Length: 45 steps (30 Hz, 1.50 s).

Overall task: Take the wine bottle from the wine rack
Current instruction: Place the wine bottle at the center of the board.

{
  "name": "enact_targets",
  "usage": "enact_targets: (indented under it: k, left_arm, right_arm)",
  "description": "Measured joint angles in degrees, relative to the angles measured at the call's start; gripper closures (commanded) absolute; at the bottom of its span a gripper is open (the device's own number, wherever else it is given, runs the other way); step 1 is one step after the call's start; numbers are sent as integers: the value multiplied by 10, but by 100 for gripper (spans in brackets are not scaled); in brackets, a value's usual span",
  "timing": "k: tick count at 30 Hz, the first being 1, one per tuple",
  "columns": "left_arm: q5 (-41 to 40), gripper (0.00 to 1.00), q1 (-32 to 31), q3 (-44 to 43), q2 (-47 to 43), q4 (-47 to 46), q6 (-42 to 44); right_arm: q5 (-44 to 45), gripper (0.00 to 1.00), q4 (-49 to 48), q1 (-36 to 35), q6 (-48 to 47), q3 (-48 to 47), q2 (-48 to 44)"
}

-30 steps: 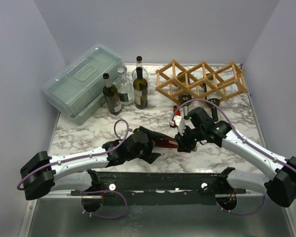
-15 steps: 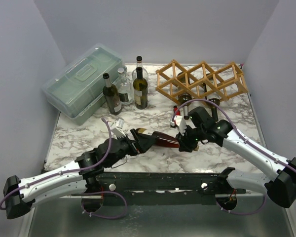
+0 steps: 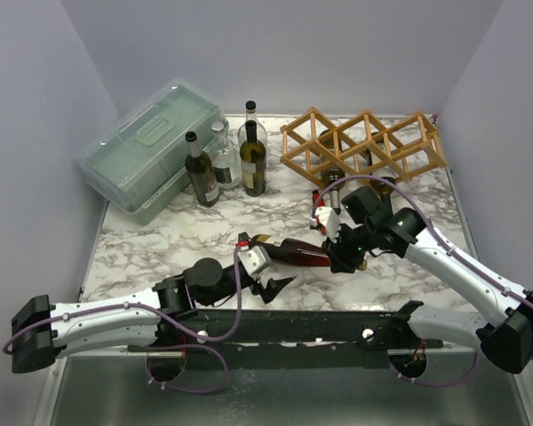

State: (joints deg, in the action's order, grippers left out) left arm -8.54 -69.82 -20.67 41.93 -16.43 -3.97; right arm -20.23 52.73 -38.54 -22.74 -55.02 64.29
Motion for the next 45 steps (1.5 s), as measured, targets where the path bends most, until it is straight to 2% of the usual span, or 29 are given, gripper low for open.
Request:
enact_targets:
  k: [4, 8, 15, 29, 37, 45]
  left_arm:
    - [12, 1, -12, 12, 47, -69, 160]
    - [14, 1, -16, 10, 113, -110, 268]
    - [12, 1, -16, -6, 207, -165, 371]
    - [25, 3, -13, -79, 365, -243, 406]
    - [34, 6, 0, -85, 385, -250, 407]
    - [44, 13, 1, -85, 400, -250, 407]
  right_arm:
    - [1, 100, 14, 0, -2, -8, 2]
    - [0, 100, 23, 0, -3, -16, 7]
    - [-1, 100, 38, 0, -2, -30, 15]
    - [-6, 100, 39, 0, -2, -37, 25]
    - [-7, 100, 39, 0, -2, -39, 27]
    - [-13, 100, 41, 0, 0, -48, 40]
